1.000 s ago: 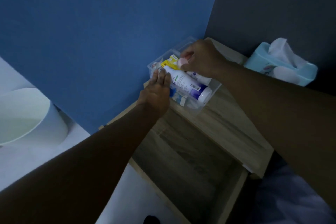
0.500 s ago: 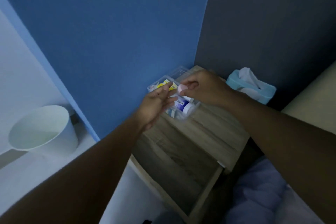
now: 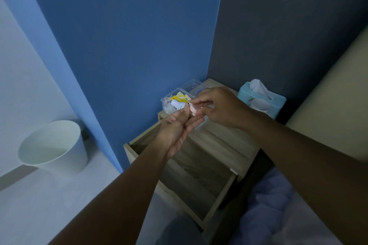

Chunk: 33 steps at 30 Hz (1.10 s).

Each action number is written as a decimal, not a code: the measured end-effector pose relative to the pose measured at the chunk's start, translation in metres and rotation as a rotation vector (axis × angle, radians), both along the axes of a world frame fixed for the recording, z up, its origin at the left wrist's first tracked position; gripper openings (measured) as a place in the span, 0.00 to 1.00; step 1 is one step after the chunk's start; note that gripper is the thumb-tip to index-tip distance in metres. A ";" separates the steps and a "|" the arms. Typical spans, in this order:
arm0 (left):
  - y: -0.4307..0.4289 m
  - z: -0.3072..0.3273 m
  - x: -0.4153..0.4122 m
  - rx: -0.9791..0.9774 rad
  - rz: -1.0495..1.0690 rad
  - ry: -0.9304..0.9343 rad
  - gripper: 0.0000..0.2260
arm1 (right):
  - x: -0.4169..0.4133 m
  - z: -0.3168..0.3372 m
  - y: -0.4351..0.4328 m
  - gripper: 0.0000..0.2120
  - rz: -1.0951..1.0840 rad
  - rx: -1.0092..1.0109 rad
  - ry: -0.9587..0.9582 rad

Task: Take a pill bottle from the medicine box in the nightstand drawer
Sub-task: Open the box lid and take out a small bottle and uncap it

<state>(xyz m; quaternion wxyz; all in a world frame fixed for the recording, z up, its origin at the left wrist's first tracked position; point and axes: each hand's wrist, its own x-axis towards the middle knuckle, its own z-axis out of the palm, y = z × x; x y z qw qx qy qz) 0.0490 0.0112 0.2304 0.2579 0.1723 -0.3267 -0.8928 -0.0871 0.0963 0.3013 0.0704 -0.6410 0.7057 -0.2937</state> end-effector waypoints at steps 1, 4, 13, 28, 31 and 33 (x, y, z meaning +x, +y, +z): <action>0.001 -0.002 0.001 0.012 0.010 0.003 0.15 | 0.000 0.001 0.002 0.17 0.010 0.008 -0.020; 0.006 -0.009 0.002 0.031 -0.003 0.007 0.16 | 0.001 0.000 0.007 0.17 0.031 0.013 -0.002; 0.015 -0.021 -0.002 0.101 -0.043 -0.009 0.15 | 0.004 -0.002 0.022 0.15 0.098 0.089 -0.072; 0.018 -0.020 -0.013 0.100 -0.075 -0.021 0.16 | -0.013 -0.011 0.022 0.27 -0.127 0.188 -0.152; 0.023 -0.024 -0.019 0.087 -0.085 -0.048 0.18 | -0.014 -0.019 0.026 0.21 -0.287 0.171 0.005; 0.023 -0.025 -0.019 0.071 -0.092 -0.061 0.20 | -0.013 -0.019 0.028 0.15 -0.219 0.130 -0.028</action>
